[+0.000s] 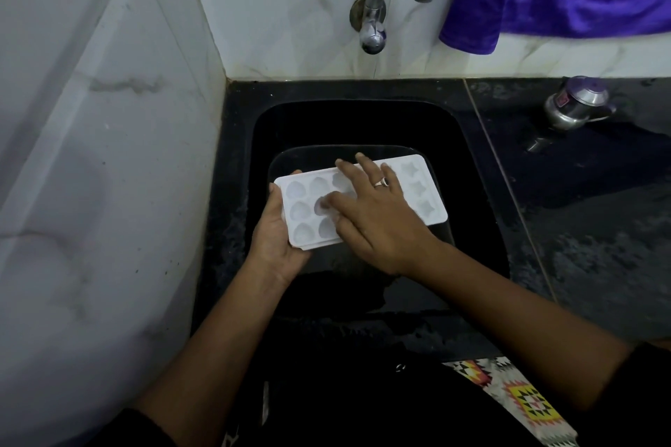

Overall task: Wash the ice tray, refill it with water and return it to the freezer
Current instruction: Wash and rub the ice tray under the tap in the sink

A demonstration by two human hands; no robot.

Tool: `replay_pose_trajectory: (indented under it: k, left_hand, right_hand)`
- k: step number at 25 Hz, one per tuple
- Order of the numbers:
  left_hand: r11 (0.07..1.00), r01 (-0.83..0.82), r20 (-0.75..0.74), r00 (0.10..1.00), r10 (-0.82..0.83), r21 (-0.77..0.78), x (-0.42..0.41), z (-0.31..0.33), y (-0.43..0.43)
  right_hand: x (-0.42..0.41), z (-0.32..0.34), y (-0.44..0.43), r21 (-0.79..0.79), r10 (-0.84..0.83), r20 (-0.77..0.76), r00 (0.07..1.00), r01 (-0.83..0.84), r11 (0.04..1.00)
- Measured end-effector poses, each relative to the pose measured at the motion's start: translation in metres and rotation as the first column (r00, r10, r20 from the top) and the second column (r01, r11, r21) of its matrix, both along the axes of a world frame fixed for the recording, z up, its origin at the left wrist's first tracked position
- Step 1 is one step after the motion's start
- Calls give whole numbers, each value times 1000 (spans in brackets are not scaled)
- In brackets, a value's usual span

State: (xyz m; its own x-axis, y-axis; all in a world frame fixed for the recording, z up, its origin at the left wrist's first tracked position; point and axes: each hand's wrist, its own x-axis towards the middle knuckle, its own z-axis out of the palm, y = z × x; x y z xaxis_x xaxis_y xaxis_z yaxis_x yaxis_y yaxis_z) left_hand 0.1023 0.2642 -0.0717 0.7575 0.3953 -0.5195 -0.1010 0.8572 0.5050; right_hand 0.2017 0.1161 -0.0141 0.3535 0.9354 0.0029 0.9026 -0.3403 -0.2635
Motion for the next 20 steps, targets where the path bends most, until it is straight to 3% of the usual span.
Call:
replay_pose_trajectory:
  k: [10, 20]
  left_hand:
    - [1000, 7, -10, 1000, -7, -24, -1, -1, -2]
    - [999, 16, 20, 1000, -16, -28, -1, -3, -3]
  right_hand:
    - [-5, -6, 3, -38, 73, 59, 996, -71, 997]
    - [1, -4, 1, -28, 32, 37, 999, -31, 999]
